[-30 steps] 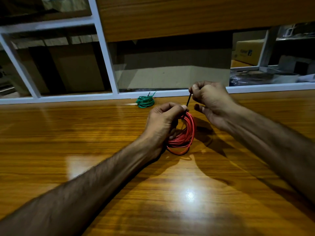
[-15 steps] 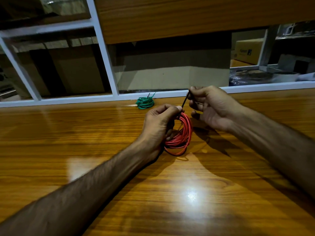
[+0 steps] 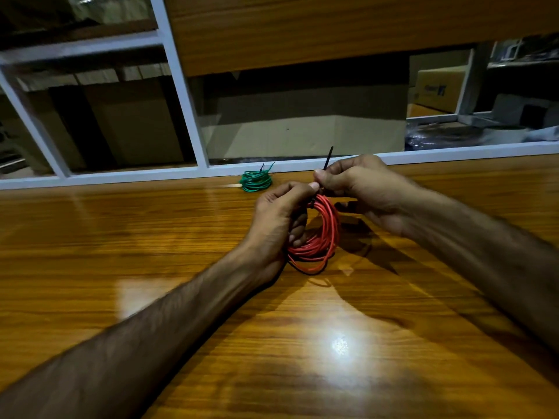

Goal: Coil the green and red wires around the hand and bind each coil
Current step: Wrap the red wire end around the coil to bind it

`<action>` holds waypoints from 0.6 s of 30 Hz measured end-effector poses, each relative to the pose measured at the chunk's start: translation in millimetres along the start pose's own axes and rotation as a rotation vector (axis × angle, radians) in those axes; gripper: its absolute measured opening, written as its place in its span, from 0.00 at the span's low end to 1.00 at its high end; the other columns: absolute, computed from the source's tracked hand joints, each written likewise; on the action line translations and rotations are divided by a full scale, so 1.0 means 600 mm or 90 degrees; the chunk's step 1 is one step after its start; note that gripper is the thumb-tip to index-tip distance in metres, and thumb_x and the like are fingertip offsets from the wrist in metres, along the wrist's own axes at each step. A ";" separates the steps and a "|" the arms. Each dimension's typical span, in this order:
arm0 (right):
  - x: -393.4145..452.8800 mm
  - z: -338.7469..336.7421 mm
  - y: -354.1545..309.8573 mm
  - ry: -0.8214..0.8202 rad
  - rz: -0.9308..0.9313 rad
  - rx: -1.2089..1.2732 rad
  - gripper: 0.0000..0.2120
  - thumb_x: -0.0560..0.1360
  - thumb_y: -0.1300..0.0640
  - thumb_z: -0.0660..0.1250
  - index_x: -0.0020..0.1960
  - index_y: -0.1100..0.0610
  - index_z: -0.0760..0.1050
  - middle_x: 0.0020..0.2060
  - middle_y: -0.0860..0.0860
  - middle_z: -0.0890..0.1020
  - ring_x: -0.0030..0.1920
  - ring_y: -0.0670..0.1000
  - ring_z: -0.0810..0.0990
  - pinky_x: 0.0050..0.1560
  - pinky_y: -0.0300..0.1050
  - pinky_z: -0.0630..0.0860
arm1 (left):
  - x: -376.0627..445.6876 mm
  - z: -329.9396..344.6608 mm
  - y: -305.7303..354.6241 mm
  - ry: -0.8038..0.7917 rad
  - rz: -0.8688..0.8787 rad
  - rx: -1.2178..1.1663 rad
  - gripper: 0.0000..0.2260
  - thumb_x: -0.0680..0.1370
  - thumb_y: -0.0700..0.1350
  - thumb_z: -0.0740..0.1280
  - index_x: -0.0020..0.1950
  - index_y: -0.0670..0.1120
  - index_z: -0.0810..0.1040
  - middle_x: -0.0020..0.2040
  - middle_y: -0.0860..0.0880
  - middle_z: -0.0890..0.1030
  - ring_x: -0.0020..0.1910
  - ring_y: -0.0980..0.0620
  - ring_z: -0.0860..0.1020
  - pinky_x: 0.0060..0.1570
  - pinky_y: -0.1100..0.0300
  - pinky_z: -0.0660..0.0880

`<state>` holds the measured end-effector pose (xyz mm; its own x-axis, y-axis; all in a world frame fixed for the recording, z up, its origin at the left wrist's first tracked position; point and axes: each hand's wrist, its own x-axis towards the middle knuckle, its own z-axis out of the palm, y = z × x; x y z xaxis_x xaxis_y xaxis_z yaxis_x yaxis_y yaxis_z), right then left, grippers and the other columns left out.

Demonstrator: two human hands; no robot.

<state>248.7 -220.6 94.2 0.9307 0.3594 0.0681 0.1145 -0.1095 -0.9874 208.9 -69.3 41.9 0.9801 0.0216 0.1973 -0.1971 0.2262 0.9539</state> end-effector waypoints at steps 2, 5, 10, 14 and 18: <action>0.000 0.005 0.000 0.005 -0.002 0.012 0.10 0.78 0.56 0.72 0.38 0.54 0.79 0.34 0.47 0.84 0.44 0.47 0.81 0.48 0.48 0.74 | 0.001 0.000 0.000 0.001 -0.011 -0.014 0.14 0.82 0.44 0.69 0.36 0.50 0.77 0.27 0.49 0.62 0.21 0.55 0.59 0.22 0.62 0.57; 0.000 0.010 0.000 0.020 0.004 0.034 0.11 0.78 0.57 0.72 0.37 0.54 0.79 0.34 0.48 0.83 0.45 0.48 0.80 0.45 0.47 0.73 | 0.003 0.001 0.000 0.008 -0.023 -0.031 0.15 0.82 0.44 0.69 0.35 0.50 0.77 0.28 0.49 0.61 0.21 0.55 0.59 0.25 0.61 0.54; 0.002 0.001 -0.001 -0.019 0.002 0.047 0.06 0.77 0.55 0.72 0.42 0.54 0.81 0.36 0.49 0.84 0.44 0.48 0.81 0.47 0.47 0.75 | 0.002 0.001 0.001 0.006 -0.049 -0.067 0.08 0.81 0.44 0.68 0.43 0.48 0.76 0.28 0.50 0.60 0.21 0.56 0.58 0.25 0.60 0.53; 0.001 -0.015 -0.008 -0.070 0.011 -0.005 0.07 0.75 0.54 0.74 0.49 0.57 0.80 0.35 0.49 0.84 0.36 0.44 0.82 0.36 0.39 0.77 | -0.001 -0.004 0.003 -0.007 -0.059 -0.082 0.05 0.82 0.45 0.66 0.46 0.47 0.78 0.28 0.51 0.61 0.21 0.56 0.58 0.27 0.60 0.53; 0.002 -0.028 -0.011 -0.106 -0.009 -0.099 0.07 0.74 0.55 0.75 0.47 0.58 0.81 0.40 0.52 0.86 0.40 0.47 0.84 0.36 0.38 0.78 | -0.003 -0.002 0.002 0.006 -0.036 -0.040 0.08 0.82 0.45 0.66 0.43 0.48 0.75 0.28 0.50 0.61 0.22 0.55 0.58 0.26 0.60 0.54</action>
<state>255.2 -235.1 103.2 0.8602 0.5080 0.0450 0.1916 -0.2401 -0.9517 207.1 -67.7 42.5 0.9899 0.0167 0.1407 -0.1395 0.2873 0.9476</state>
